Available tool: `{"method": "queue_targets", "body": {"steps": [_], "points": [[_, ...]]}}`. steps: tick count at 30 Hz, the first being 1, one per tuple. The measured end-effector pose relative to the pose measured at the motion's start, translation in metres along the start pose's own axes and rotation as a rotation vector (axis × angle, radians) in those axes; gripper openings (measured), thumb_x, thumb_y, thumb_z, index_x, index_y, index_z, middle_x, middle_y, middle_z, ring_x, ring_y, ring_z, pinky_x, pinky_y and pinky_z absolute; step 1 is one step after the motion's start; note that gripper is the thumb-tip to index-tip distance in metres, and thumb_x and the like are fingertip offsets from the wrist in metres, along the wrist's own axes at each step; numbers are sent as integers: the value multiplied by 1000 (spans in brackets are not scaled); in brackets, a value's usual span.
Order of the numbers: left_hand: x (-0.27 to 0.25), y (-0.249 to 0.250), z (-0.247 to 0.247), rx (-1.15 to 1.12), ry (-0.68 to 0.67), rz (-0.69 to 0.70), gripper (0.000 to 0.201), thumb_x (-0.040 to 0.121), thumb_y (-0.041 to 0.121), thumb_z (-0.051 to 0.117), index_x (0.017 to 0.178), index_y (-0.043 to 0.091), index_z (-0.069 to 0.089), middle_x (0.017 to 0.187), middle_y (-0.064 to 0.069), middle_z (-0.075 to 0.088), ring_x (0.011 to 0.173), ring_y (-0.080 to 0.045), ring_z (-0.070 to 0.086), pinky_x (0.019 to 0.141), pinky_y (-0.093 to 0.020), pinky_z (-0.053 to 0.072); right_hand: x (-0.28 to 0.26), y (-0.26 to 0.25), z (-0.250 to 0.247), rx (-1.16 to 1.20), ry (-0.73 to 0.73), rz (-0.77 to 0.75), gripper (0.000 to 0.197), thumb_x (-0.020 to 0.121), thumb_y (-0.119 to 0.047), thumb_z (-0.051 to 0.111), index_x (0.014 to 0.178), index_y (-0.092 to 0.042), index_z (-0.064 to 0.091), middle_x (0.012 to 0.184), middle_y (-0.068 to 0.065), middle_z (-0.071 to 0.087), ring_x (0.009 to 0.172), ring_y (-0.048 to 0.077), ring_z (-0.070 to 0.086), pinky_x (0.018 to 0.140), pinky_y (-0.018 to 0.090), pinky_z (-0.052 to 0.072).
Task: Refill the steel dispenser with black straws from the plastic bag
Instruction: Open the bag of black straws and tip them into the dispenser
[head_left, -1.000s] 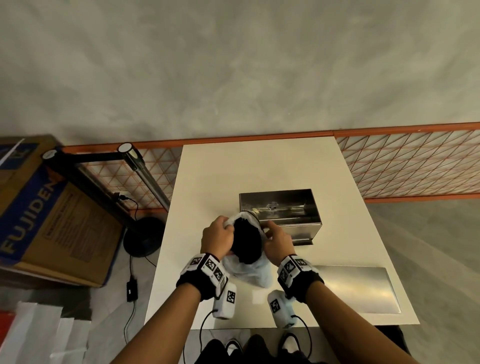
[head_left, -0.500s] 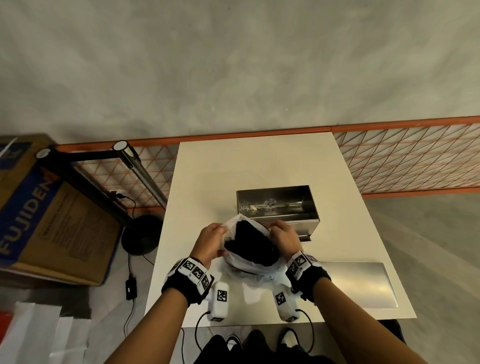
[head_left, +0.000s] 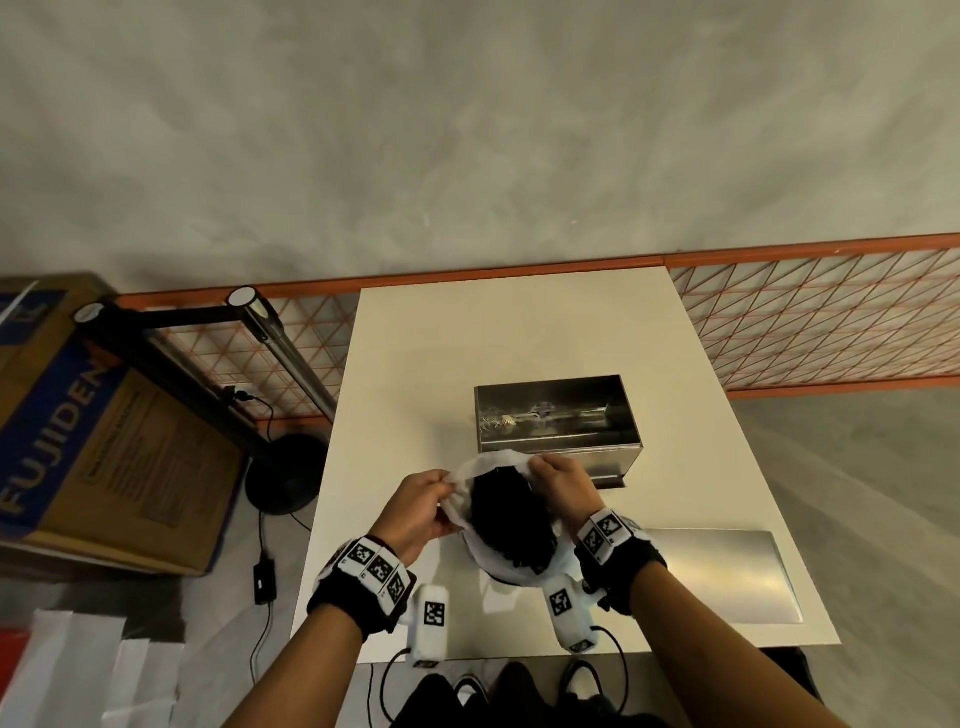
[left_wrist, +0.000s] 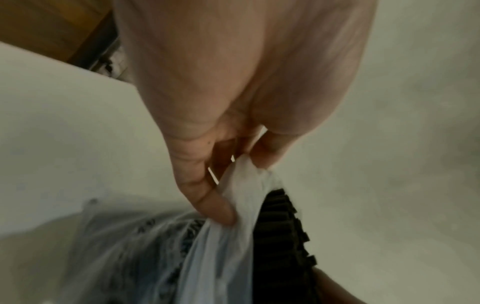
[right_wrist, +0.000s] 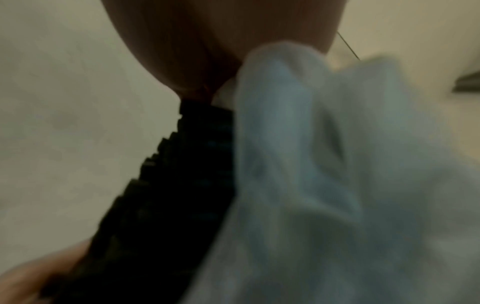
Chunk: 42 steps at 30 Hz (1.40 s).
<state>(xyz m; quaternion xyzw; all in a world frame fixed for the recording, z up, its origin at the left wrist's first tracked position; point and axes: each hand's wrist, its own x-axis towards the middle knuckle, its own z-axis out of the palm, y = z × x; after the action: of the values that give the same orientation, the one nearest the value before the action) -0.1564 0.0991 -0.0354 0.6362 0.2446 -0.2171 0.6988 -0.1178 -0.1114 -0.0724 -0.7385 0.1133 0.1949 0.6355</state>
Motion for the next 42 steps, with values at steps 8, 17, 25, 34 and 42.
{"method": "queue_targets", "body": {"steps": [8,17,25,34,42], "points": [[2,-2,7,23,-14,-43,21,100,32,51,109,28,70,101,-2,73,93,-22,66,82,-39,51,11,9,-5,-105,21,68,44,92,-29,58,48,-23,58,49,-10,51,55,15,48,60,31,37],[20,-7,3,225,-61,95,43,103,46,55,108,11,77,107,-11,78,105,-30,73,100,-48,55,-9,-4,-9,18,-100,19,40,92,-37,65,63,-10,69,57,0,60,52,14,56,55,25,44],[59,-39,-4,168,176,-42,48,101,46,49,87,7,73,94,-32,71,82,-43,72,80,-57,57,-5,5,-15,-399,1,13,27,95,-43,56,75,-26,61,76,-2,65,81,21,60,75,30,44],[50,-34,0,-59,250,-5,29,107,22,47,108,-1,64,91,-19,68,76,-29,66,70,-41,56,-39,-6,-28,-134,-27,315,38,90,-50,57,106,-15,58,95,18,69,67,36,71,54,42,58],[18,-18,9,-86,0,-22,33,93,-6,42,107,11,66,92,-10,68,84,-23,66,69,-34,55,-37,7,-31,471,-43,273,25,80,9,41,95,-5,55,83,17,53,70,27,55,59,33,52]]}}
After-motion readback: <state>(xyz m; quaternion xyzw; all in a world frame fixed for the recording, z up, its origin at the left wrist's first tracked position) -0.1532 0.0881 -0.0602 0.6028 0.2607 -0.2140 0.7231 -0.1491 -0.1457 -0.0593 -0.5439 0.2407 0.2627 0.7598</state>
